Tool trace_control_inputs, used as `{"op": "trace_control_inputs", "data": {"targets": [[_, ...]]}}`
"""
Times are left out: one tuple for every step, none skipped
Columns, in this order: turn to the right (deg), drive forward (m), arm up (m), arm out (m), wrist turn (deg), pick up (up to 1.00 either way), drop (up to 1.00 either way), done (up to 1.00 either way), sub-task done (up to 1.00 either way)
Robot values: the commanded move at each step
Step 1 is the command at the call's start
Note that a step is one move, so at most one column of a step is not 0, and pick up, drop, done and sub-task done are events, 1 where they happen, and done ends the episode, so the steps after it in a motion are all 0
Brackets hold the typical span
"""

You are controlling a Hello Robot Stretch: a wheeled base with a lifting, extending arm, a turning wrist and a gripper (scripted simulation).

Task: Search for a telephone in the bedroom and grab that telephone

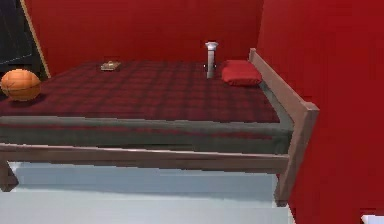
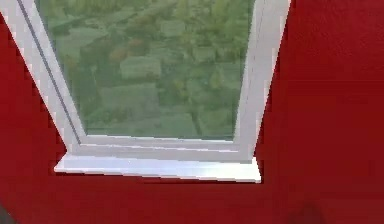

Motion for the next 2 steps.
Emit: {"op": "trace_control_inputs", "data": {"targets": [[0.0,0.30,0.00,0.00,0.0,0.00,0.00,0.00,0.00],[-45.0,0.00,0.00,0.00,0.0,0.00,0.00,0.00,0.00]]}}
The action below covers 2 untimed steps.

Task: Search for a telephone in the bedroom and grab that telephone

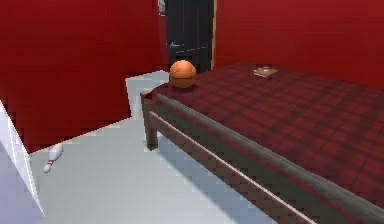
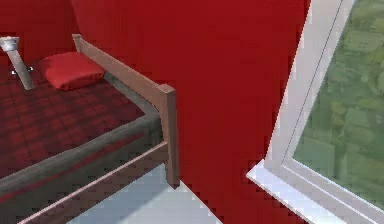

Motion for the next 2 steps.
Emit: {"op": "trace_control_inputs", "data": {"targets": [[-6.0,0.00,0.00,0.00,0.0,0.00,0.00,0.00,0.00],[0.0,0.50,0.00,0.00,0.0,0.00,0.00,0.00,0.00]]}}
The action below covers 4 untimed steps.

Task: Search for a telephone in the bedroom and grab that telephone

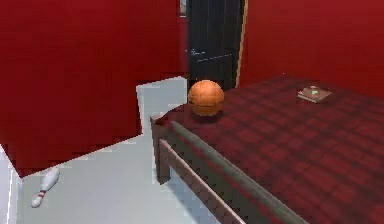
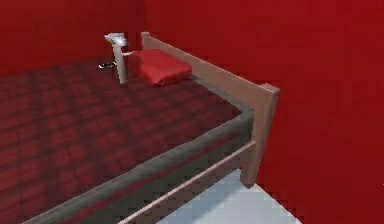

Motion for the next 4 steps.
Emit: {"op": "trace_control_inputs", "data": {"targets": [[-45.0,0.00,0.00,0.00,0.0,0.00,0.00,0.00,0.00],[-45.0,0.00,0.00,0.00,0.0,0.00,0.00,0.00,0.00],[-3.0,0.00,0.00,0.00,0.0,0.00,0.00,0.00,0.00],[45.0,0.00,0.00,0.00,0.0,0.00,0.00,0.00,0.00]]}}
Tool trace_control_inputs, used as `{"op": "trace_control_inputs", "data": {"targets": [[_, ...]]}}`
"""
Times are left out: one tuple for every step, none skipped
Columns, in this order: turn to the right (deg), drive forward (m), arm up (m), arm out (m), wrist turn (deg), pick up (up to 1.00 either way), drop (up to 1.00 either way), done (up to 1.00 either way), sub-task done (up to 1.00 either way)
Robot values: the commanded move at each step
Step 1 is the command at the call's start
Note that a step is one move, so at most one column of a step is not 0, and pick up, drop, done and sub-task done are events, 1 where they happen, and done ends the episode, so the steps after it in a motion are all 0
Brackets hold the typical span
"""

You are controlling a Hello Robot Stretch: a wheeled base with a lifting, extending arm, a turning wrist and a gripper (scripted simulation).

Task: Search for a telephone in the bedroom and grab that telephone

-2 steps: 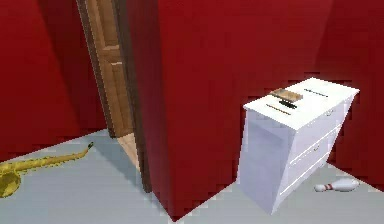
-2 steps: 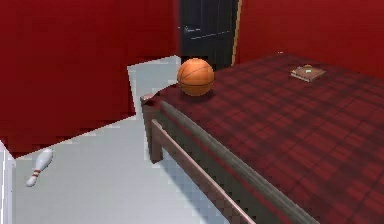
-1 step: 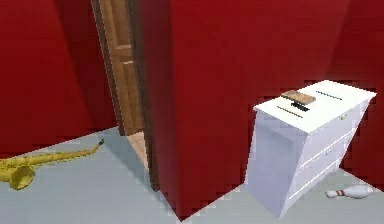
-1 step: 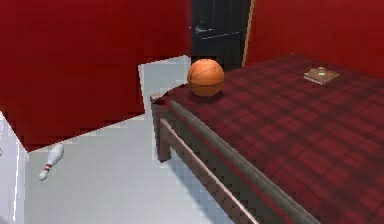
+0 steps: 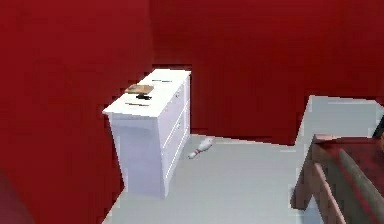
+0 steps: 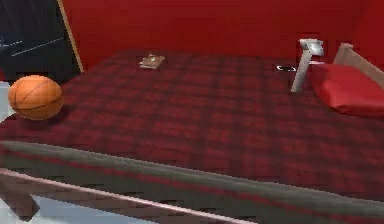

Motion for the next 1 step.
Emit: {"op": "trace_control_inputs", "data": {"targets": [[45.0,0.00,0.00,0.00,0.0,0.00,0.00,0.00,0.00]]}}
